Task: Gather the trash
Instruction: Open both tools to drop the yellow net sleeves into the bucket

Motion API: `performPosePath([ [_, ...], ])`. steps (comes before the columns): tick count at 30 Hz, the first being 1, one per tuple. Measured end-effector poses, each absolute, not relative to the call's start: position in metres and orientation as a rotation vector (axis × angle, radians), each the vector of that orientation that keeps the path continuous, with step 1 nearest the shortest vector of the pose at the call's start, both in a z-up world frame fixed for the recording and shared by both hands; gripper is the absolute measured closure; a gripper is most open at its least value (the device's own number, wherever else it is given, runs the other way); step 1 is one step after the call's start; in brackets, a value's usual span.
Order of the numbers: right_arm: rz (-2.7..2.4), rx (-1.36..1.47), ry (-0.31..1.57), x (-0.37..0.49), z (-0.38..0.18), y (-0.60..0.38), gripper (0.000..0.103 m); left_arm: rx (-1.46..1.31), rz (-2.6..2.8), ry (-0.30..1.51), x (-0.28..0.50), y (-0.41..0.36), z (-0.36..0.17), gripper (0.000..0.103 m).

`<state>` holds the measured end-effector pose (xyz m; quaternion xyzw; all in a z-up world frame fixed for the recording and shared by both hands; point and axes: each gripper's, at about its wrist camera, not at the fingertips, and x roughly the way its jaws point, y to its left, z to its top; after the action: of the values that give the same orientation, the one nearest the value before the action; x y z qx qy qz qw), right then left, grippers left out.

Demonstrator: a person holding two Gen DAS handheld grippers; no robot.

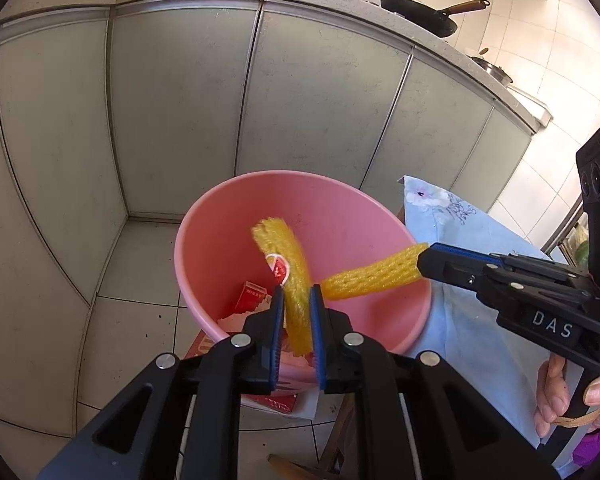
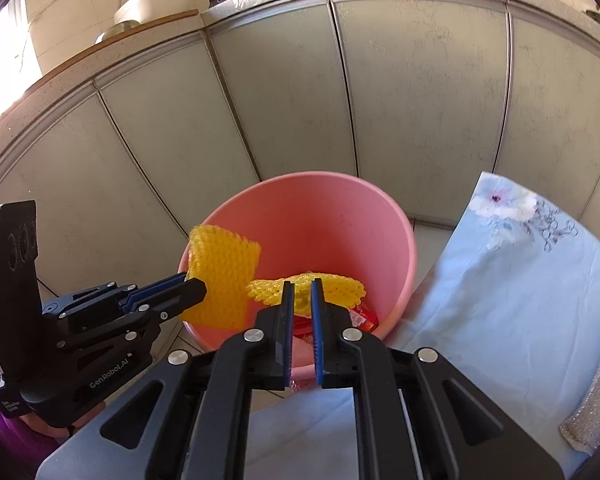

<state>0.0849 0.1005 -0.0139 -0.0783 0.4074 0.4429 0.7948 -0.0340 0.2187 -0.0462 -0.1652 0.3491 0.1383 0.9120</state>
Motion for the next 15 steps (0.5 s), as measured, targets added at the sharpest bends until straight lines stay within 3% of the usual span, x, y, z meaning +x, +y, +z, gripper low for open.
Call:
performPosePath([
  [4,0.943,-0.15,0.893,0.09,-0.018,0.098,0.078,-0.349,0.307,0.734,-0.033,0.221,-0.048,0.078],
  [15,0.948,-0.118,0.885,0.088,-0.012,0.084,0.076,-0.339,0.31,0.743,-0.032,0.217,-0.043,0.078],
])
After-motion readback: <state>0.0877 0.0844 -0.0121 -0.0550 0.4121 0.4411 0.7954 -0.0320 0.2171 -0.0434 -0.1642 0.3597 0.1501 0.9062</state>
